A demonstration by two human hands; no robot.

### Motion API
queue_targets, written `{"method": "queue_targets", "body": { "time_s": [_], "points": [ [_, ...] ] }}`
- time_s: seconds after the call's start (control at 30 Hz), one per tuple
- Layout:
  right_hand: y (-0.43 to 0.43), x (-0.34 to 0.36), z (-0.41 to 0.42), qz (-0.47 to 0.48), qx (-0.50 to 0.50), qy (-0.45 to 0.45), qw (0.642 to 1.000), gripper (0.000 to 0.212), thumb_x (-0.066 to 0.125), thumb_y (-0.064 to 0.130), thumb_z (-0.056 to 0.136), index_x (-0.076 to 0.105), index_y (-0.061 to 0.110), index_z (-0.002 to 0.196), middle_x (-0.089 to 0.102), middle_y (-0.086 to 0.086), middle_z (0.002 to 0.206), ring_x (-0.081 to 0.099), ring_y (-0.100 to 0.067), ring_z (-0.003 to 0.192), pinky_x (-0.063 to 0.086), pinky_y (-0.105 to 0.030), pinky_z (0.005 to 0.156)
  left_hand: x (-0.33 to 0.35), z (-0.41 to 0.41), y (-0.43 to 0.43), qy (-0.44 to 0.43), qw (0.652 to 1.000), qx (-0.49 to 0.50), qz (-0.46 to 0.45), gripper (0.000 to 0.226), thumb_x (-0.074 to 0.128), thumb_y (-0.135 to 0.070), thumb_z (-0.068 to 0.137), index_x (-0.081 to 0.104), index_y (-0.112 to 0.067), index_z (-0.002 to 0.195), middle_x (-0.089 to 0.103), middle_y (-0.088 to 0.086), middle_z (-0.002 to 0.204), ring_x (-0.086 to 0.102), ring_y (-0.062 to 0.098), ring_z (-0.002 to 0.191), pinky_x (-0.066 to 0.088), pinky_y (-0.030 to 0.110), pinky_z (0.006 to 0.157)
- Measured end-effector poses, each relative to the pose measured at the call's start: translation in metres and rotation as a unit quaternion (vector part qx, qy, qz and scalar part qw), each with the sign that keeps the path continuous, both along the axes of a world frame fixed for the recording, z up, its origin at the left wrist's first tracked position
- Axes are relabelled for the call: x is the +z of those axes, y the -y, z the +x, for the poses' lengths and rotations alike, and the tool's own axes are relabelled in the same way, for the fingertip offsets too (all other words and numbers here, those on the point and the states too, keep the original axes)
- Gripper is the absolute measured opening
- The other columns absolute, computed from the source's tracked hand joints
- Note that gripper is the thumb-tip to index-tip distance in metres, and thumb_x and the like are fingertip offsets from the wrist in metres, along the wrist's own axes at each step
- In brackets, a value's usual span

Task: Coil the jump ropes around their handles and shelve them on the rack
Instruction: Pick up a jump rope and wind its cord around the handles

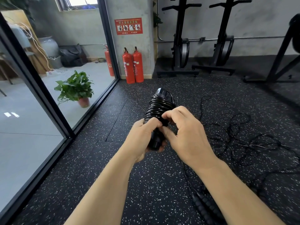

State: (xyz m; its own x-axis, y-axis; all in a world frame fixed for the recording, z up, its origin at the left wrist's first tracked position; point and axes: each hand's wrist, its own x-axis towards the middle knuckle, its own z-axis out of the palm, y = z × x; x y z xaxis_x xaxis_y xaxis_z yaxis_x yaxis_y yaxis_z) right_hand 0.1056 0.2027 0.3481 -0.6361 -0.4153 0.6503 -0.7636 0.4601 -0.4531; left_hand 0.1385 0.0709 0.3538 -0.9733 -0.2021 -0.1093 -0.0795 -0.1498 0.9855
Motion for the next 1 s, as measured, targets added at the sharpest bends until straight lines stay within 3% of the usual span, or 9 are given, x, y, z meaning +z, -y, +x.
{"method": "queue_targets", "body": {
  "time_s": [0.23,0.4,0.57,0.7,0.8,1.0],
  "points": [
    [0.002,0.001,0.004,0.013,-0.013,0.007,1.000,0.015,0.067,0.018,0.083,0.058,0.011,0.092,0.055,0.001,0.094,0.053,-0.019,0.082,0.048,-0.040,0.067,-0.001,0.003,-0.003,0.011,1.000,-0.001,-0.017,0.015,0.052,-0.016,0.084,0.060,-0.004,0.088,0.057,0.017,0.069,0.053,0.023,0.045,0.044,0.027,0.046],
    [0.005,-0.001,0.003,-0.011,-0.040,-0.001,0.999,0.009,0.060,0.018,0.082,0.056,0.011,0.085,0.054,0.001,0.085,0.049,-0.019,0.070,0.046,-0.040,0.060,0.003,0.005,-0.009,0.018,1.000,0.006,0.016,0.027,0.043,-0.019,0.091,0.062,-0.008,0.075,0.060,0.009,0.059,0.052,0.020,0.043,0.043,0.024,0.043],
    [0.011,-0.005,0.003,-0.028,-0.075,-0.046,0.996,0.012,0.054,0.019,0.082,0.055,0.008,0.079,0.055,-0.002,0.079,0.052,-0.022,0.070,0.044,-0.038,0.057,0.003,0.003,-0.013,0.025,0.999,0.024,0.016,0.022,0.054,-0.028,0.089,0.065,-0.012,0.079,0.060,0.009,0.066,0.054,0.021,0.051,0.046,0.026,0.049],
    [0.013,-0.007,0.002,-0.023,-0.072,-0.078,0.994,0.017,0.050,0.022,0.084,0.056,0.007,0.079,0.055,-0.004,0.079,0.054,-0.024,0.070,0.041,-0.035,0.060,0.005,0.004,-0.013,0.026,0.999,0.032,0.022,0.022,0.054,-0.026,0.093,0.064,-0.013,0.078,0.060,0.000,0.055,0.055,0.014,0.044,0.045,0.025,0.044],
    [0.013,-0.007,0.002,-0.022,-0.047,-0.067,0.996,0.018,0.053,0.023,0.085,0.059,0.007,0.082,0.058,-0.004,0.082,0.056,-0.025,0.072,0.047,-0.040,0.061,0.006,0.005,-0.010,0.041,0.998,0.048,0.032,0.021,0.052,-0.022,0.093,0.062,-0.008,0.081,0.057,0.003,0.052,0.053,0.017,0.039,0.044,0.023,0.040],
    [0.007,0.000,-0.003,-0.025,0.044,0.038,0.998,0.018,0.067,0.018,0.083,0.072,0.015,0.100,0.060,0.005,0.090,0.060,-0.012,0.079,0.052,-0.032,0.071,0.004,0.005,-0.001,0.071,0.996,0.020,0.053,0.025,0.047,-0.020,0.091,0.061,-0.003,0.081,0.057,0.012,0.060,0.051,0.020,0.041,0.042,0.023,0.044]
  ]
}}
